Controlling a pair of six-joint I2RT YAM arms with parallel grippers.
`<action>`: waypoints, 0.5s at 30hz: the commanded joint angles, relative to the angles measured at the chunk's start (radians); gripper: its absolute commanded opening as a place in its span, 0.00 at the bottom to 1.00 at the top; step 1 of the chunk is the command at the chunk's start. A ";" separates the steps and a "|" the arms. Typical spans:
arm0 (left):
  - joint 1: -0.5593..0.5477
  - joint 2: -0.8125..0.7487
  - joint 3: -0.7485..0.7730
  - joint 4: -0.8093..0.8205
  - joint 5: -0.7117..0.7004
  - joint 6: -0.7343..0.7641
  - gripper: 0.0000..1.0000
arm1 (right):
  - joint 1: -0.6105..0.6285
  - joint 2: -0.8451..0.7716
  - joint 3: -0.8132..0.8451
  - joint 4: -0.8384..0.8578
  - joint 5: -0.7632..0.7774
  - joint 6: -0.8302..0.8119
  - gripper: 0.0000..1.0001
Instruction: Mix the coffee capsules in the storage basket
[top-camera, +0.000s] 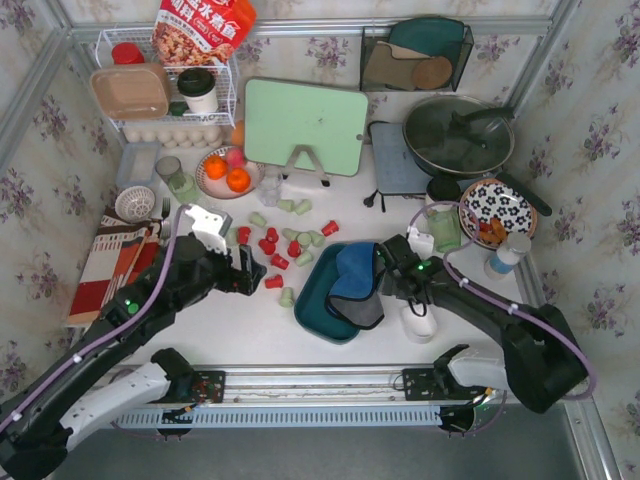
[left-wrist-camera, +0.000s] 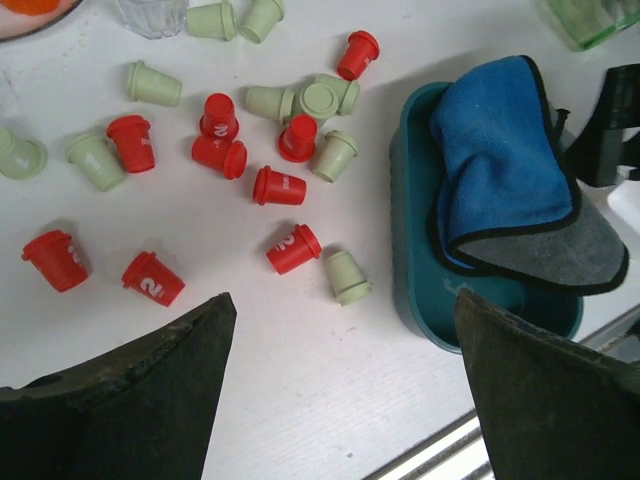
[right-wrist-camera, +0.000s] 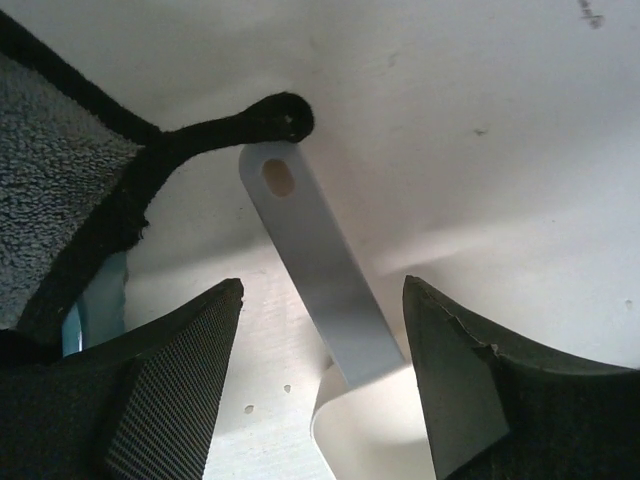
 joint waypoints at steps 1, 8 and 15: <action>-0.001 -0.076 -0.027 0.033 0.029 -0.048 0.93 | -0.008 0.088 0.022 0.028 -0.068 -0.072 0.70; -0.001 -0.218 -0.037 0.007 0.026 -0.076 0.94 | -0.100 0.249 0.061 0.001 -0.019 -0.048 0.48; -0.001 -0.325 -0.062 0.004 -0.022 -0.102 0.95 | -0.109 0.234 0.074 -0.046 0.045 -0.002 0.01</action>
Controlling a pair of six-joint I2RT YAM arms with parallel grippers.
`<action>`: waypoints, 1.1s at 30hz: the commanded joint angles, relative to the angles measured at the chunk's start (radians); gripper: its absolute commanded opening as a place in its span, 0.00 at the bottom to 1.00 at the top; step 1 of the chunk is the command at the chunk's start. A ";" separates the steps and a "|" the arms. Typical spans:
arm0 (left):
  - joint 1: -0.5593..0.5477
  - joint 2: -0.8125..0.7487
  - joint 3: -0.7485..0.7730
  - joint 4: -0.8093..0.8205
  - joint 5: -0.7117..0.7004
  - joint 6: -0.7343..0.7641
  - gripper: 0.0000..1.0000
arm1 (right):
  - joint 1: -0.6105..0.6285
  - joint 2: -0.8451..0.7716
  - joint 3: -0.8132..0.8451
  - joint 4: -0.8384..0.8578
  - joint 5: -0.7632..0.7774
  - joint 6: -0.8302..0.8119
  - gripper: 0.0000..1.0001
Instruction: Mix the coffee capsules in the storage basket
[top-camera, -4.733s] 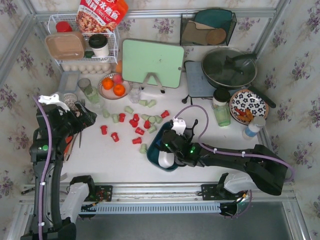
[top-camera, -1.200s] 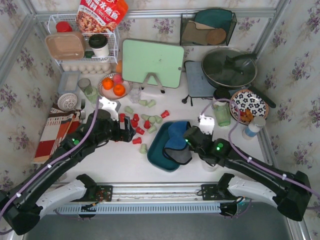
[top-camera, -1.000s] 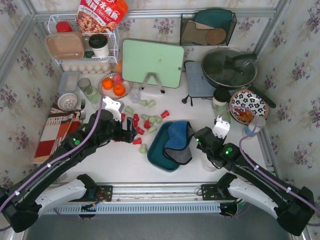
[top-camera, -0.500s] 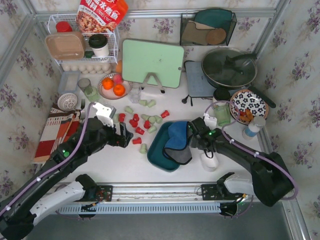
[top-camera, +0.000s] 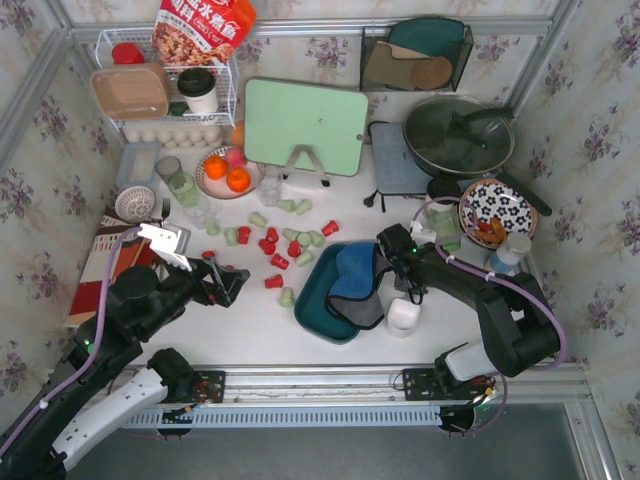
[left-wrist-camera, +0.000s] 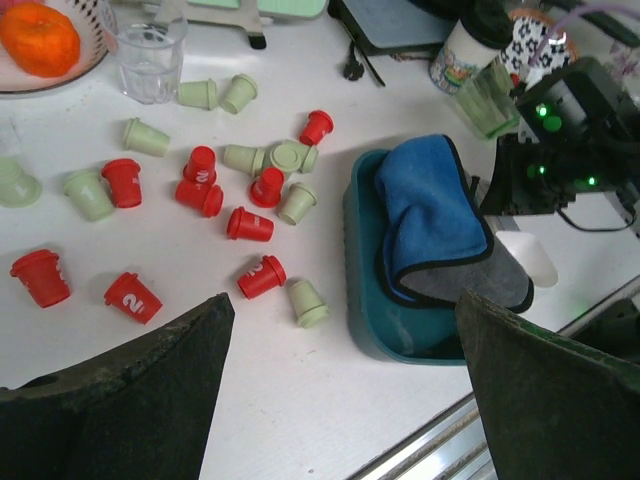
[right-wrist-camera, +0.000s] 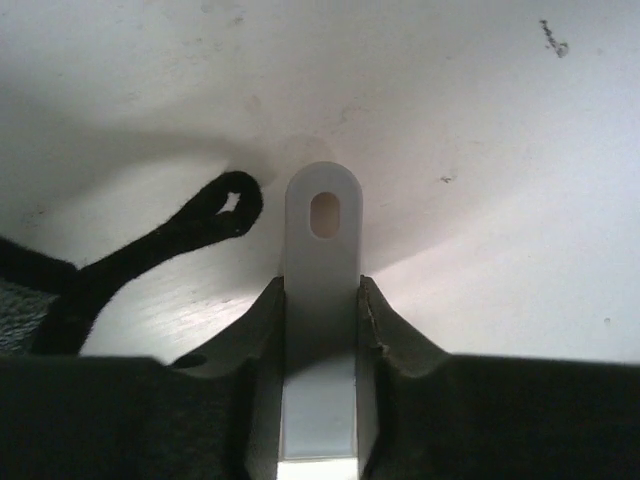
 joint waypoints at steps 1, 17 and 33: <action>-0.001 -0.036 -0.005 0.008 -0.044 -0.024 0.95 | -0.004 -0.025 -0.009 -0.077 0.061 0.055 0.00; -0.001 0.036 -0.016 0.019 -0.096 -0.015 0.96 | -0.387 -0.389 0.022 -0.161 0.407 0.323 0.03; -0.001 0.164 -0.049 0.147 -0.032 0.016 0.95 | -0.829 -0.407 -0.132 0.098 0.198 0.403 0.22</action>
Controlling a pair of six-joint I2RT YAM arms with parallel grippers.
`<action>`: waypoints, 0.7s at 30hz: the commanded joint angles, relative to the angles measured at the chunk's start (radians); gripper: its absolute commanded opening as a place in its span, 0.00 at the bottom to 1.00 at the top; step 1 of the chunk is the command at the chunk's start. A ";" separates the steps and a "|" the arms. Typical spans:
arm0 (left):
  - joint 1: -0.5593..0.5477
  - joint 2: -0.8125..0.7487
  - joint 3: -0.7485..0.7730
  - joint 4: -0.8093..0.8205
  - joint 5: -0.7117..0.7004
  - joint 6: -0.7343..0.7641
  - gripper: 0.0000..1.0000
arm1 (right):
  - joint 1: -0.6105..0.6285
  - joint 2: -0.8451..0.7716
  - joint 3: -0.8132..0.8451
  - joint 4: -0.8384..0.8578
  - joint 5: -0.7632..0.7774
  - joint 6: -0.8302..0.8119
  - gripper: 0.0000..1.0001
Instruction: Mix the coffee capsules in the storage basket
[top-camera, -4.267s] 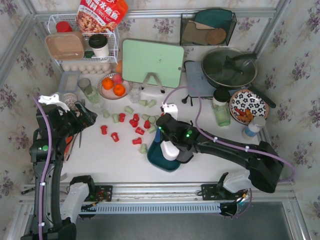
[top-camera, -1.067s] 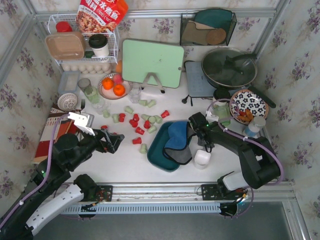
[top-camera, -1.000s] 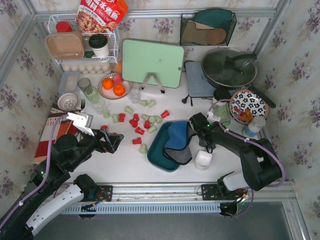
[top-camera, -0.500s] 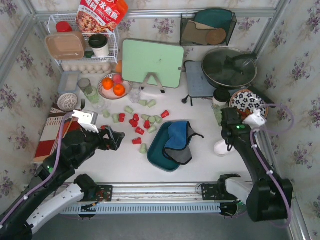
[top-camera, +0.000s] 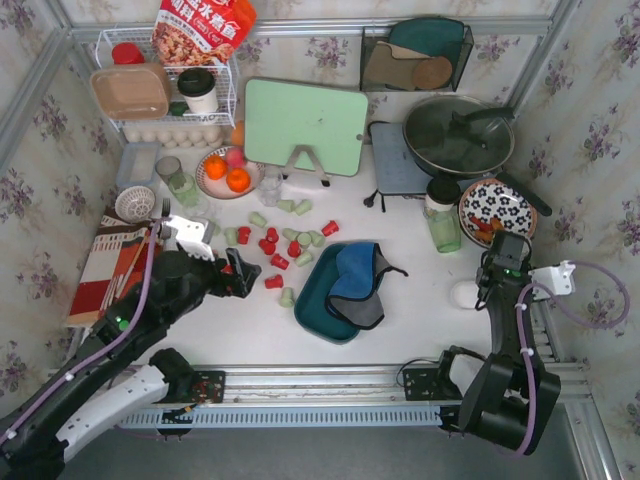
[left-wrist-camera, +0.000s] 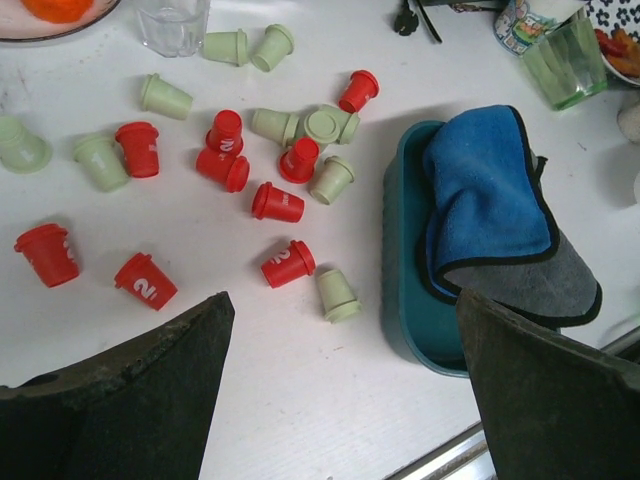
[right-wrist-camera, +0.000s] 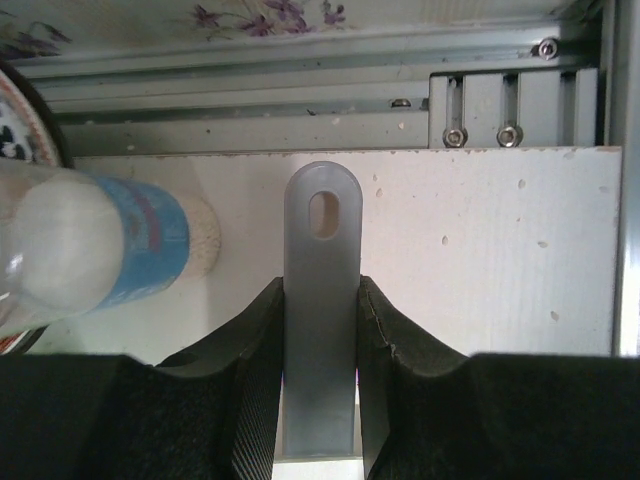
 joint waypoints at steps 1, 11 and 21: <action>-0.001 0.079 0.007 0.094 0.035 0.023 0.94 | -0.043 0.060 -0.035 0.143 -0.088 0.035 0.24; -0.071 0.290 0.108 0.094 0.033 0.065 0.94 | -0.092 0.104 -0.077 0.282 -0.114 -0.097 0.92; -0.276 0.715 0.362 0.088 -0.056 0.134 0.94 | -0.082 -0.311 -0.073 0.398 -0.415 -0.505 0.81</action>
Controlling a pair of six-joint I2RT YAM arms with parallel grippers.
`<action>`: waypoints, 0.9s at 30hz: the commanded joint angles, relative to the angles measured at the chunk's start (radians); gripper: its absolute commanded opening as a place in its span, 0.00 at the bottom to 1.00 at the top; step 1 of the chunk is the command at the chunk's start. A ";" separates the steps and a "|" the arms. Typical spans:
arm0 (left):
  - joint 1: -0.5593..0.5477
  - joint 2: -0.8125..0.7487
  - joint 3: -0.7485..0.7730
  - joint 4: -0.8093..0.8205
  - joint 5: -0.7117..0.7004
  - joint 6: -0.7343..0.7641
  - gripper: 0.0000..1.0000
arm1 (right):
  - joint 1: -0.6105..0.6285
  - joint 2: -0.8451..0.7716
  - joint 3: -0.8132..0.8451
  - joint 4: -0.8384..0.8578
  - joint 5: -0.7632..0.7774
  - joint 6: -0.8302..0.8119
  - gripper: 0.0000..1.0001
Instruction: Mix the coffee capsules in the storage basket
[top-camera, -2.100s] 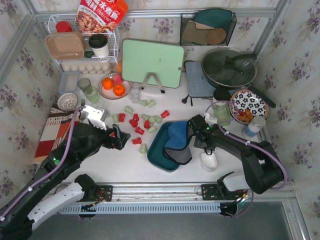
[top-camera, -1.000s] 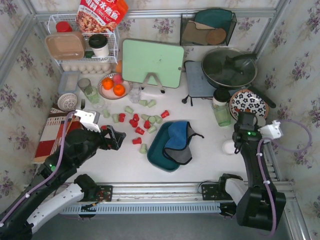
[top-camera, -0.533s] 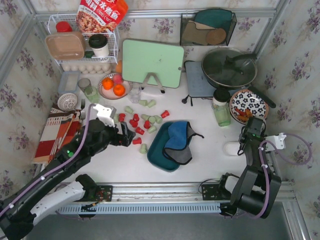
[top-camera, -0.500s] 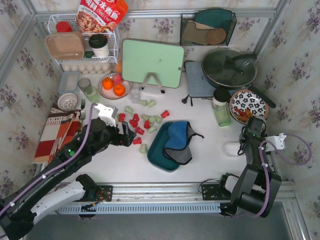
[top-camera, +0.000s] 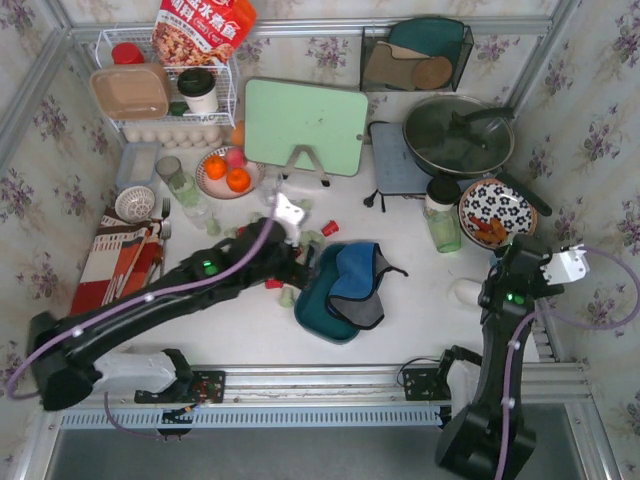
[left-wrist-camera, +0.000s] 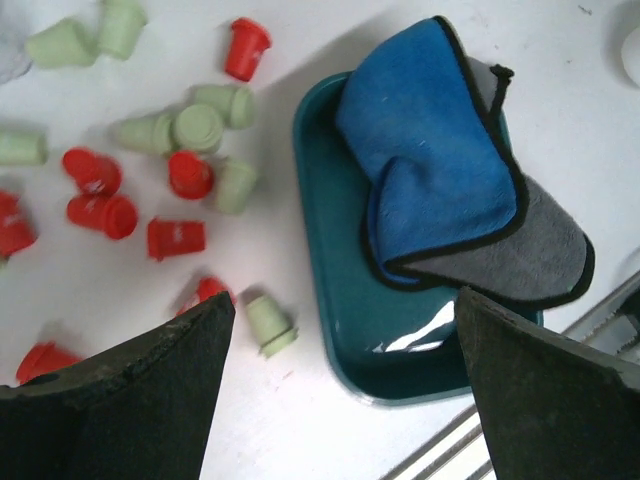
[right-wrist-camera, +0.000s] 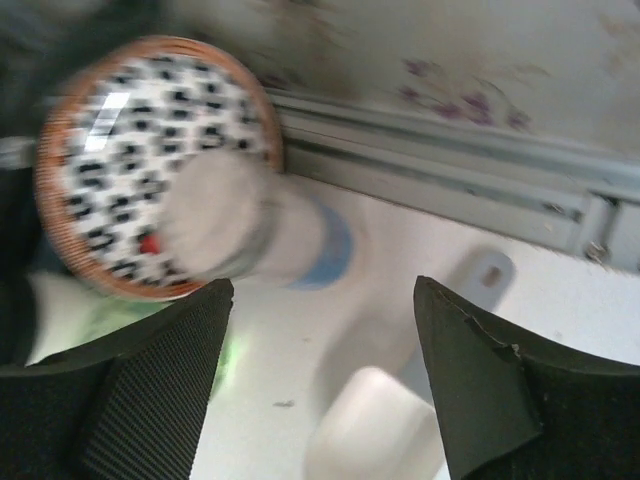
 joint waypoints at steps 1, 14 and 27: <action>-0.085 0.214 0.137 0.024 -0.065 0.058 0.94 | 0.009 -0.201 -0.011 0.086 -0.240 -0.203 0.80; -0.158 0.681 0.431 -0.072 -0.087 0.001 0.92 | 0.181 -0.392 -0.074 0.073 -0.466 -0.314 0.79; -0.137 0.841 0.450 0.094 -0.118 -0.056 0.50 | 0.258 -0.328 -0.073 0.105 -0.560 -0.327 0.77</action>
